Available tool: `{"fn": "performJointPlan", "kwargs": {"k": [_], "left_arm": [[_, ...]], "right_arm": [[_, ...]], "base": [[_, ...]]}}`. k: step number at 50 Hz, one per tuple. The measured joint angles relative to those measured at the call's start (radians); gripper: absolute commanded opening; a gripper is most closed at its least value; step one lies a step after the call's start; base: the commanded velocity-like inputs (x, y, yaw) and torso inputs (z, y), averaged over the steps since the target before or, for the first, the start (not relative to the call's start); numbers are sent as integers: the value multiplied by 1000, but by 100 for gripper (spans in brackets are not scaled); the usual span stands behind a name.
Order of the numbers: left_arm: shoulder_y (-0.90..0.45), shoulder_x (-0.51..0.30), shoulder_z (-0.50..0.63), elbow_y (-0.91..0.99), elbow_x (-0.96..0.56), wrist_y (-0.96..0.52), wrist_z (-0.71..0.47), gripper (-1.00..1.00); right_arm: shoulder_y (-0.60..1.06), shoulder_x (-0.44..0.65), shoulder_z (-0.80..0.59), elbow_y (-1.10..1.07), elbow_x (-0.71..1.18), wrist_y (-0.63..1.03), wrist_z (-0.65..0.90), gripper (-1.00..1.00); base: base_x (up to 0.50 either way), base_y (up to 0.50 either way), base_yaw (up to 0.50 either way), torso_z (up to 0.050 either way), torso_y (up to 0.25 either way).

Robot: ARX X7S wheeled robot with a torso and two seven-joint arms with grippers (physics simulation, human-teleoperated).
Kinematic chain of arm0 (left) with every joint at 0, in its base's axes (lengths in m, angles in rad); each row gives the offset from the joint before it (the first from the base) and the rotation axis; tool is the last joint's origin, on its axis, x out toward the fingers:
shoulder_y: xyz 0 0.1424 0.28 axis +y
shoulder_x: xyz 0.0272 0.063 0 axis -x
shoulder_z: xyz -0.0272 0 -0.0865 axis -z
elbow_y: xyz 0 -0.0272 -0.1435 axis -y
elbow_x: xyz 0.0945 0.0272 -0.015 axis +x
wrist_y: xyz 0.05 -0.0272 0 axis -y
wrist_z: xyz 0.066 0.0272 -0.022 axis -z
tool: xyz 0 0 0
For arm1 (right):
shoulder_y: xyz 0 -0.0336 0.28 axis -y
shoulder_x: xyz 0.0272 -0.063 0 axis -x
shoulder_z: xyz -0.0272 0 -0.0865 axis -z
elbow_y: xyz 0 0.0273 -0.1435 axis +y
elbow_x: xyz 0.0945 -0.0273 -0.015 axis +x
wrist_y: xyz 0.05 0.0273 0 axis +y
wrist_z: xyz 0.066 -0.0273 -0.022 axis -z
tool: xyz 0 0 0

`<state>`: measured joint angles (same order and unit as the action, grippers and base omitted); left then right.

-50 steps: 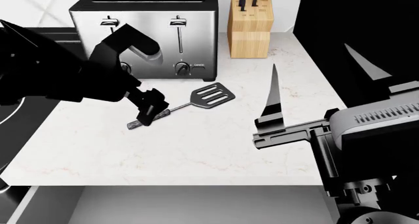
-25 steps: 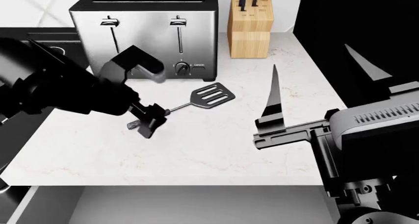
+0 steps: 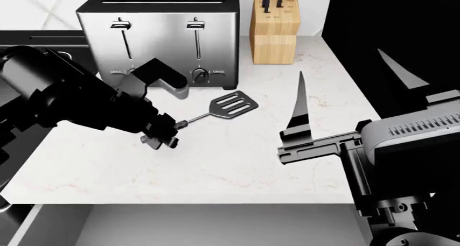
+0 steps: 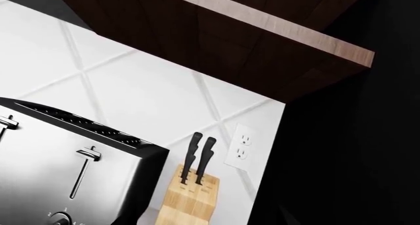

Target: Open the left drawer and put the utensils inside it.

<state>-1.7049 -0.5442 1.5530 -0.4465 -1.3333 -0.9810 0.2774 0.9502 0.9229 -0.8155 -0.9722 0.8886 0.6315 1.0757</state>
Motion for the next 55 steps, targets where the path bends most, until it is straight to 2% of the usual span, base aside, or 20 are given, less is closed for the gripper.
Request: {"fn": "performJointPlan", "kwargs": {"k": [11,55], "left_arm": [[4,-14,3,35,14,16,-15,-100],[-63,-200,-34,421,27,72,-8,-100]], "right_arm": [[5,-4,-6,2,-1,-1,-1,100],[2,7,-14,7,-15,-34,1,100]], "base": [[0,0,0,0,0],[0,0,0,0,0]]}}
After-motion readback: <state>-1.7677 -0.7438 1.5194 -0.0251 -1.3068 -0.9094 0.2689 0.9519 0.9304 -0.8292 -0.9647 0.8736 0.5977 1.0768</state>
